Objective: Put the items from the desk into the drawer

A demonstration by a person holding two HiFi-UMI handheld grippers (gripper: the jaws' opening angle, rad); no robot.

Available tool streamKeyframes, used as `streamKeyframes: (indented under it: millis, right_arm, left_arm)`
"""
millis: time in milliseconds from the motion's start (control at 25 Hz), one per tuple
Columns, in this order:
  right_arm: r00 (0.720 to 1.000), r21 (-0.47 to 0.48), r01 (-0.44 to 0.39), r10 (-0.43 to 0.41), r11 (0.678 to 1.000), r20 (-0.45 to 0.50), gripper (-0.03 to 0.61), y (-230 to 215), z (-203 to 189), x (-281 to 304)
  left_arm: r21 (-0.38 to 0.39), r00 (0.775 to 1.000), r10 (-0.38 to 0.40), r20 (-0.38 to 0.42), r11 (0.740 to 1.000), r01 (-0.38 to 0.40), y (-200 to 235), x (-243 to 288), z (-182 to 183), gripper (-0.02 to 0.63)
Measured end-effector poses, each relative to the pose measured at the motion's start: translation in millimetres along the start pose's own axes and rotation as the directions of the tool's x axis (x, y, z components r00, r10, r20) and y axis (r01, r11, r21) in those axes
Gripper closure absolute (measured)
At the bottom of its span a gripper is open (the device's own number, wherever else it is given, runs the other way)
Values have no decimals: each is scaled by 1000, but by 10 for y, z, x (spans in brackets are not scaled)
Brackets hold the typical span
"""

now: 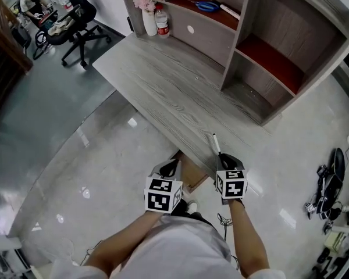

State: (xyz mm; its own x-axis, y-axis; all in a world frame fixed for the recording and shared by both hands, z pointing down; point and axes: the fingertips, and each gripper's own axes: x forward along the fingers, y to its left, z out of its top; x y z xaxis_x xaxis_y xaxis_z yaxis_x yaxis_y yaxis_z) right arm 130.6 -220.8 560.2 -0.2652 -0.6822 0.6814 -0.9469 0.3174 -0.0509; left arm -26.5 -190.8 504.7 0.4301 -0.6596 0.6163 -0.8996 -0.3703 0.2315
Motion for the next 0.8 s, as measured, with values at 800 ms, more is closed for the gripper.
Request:
streamKeyframes:
  millis: [800]
  right_arm:
    - [989,-30,-138,139,990,51,531,626,-354,-399]
  left_arm:
    - [-40,994,101,51,994,-99,-112,-400,-343,612]
